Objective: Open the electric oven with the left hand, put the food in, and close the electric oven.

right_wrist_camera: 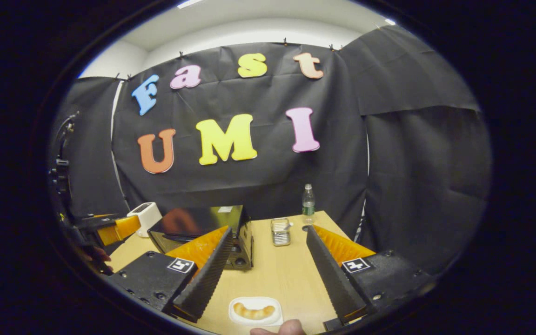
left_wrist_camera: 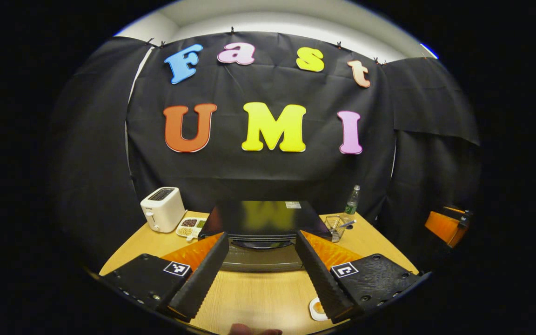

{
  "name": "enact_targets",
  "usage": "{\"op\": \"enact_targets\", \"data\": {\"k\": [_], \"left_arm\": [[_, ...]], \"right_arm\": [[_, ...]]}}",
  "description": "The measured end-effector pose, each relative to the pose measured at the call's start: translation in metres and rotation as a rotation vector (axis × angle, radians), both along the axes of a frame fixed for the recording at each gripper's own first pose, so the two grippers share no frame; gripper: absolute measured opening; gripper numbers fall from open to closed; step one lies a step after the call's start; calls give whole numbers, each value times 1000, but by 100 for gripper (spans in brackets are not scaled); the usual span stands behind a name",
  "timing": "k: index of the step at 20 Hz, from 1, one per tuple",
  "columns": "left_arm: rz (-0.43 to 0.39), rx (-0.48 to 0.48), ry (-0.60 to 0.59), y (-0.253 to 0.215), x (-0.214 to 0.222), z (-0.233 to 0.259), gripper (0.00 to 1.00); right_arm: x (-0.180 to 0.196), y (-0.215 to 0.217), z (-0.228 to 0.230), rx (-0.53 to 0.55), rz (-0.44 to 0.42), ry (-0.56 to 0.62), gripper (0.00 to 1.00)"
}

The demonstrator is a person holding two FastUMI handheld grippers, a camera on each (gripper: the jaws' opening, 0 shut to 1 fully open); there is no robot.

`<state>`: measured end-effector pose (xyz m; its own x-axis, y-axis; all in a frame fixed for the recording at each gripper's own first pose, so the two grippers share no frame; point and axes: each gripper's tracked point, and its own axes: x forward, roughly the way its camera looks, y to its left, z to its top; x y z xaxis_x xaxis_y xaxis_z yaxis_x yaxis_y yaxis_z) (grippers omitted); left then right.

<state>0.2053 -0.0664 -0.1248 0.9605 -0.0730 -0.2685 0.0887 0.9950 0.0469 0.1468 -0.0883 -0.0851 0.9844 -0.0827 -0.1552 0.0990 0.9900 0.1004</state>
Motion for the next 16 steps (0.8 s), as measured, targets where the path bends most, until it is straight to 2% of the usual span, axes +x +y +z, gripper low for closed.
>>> {"op": "enact_targets", "data": {"k": [4,8,13,16], "left_arm": [[-6,34,51,-3,45,-31,94],[-12,39,97,1,80,-58,96],[18,50,167,2,103,-86,96],[11,35,177,-1,108,-92,96]], "right_arm": [[19,-27,-17,11,-34,53,96],[15,-46,-27,24,-104,72,96],[2,-68,-36,13,-158,88,96],[-3,-73,-41,52,-181,111,97]]}}
